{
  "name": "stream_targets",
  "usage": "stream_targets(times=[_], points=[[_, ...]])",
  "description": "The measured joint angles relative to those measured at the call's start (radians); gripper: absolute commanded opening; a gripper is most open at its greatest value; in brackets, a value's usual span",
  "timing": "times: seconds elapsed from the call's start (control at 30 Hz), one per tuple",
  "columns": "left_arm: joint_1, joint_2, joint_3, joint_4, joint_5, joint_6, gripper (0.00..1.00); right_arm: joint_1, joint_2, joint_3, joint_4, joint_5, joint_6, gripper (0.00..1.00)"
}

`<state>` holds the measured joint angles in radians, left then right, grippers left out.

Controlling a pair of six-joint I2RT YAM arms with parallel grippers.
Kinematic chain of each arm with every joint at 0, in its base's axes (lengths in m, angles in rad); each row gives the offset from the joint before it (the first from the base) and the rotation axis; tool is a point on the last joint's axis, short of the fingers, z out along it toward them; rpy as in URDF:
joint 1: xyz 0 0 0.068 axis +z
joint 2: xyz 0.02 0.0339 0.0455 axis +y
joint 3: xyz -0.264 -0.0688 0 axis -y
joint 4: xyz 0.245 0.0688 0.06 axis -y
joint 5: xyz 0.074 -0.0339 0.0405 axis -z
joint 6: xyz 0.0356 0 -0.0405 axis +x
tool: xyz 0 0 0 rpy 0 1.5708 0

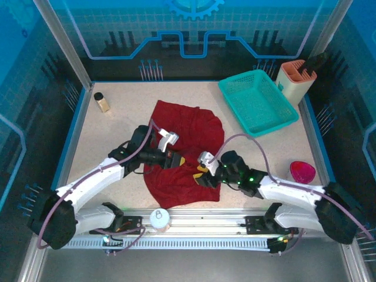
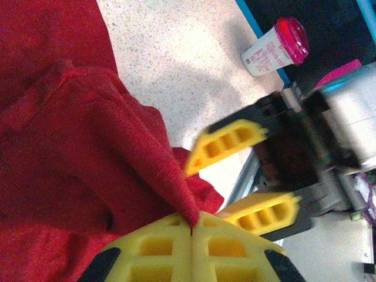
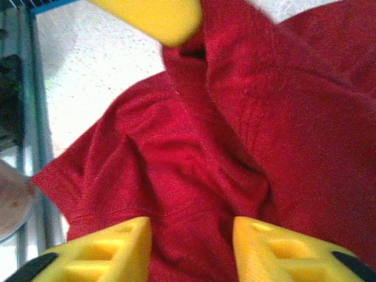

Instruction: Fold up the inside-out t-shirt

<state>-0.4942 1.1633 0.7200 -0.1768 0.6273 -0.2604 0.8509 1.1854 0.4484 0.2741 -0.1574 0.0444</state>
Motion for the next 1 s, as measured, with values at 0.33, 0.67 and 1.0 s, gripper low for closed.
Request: stream_targets(times=[0.33,0.67,1.0], points=[[0.001,-0.036,-0.029,0.000,0.003,-0.011,0.00,-0.086,0.211,0.121,0.230,-0.037,0.148,0.36],[0.028,-0.064,-0.063,-0.010,-0.034,-0.002,0.00,-0.143,0.235,0.138,0.261,-0.279,0.203,0.00],[0.024,-0.064,-0.067,-0.063,-0.338,0.107,0.01,-0.230,0.046,0.249,-0.214,-0.662,0.162,0.00]])
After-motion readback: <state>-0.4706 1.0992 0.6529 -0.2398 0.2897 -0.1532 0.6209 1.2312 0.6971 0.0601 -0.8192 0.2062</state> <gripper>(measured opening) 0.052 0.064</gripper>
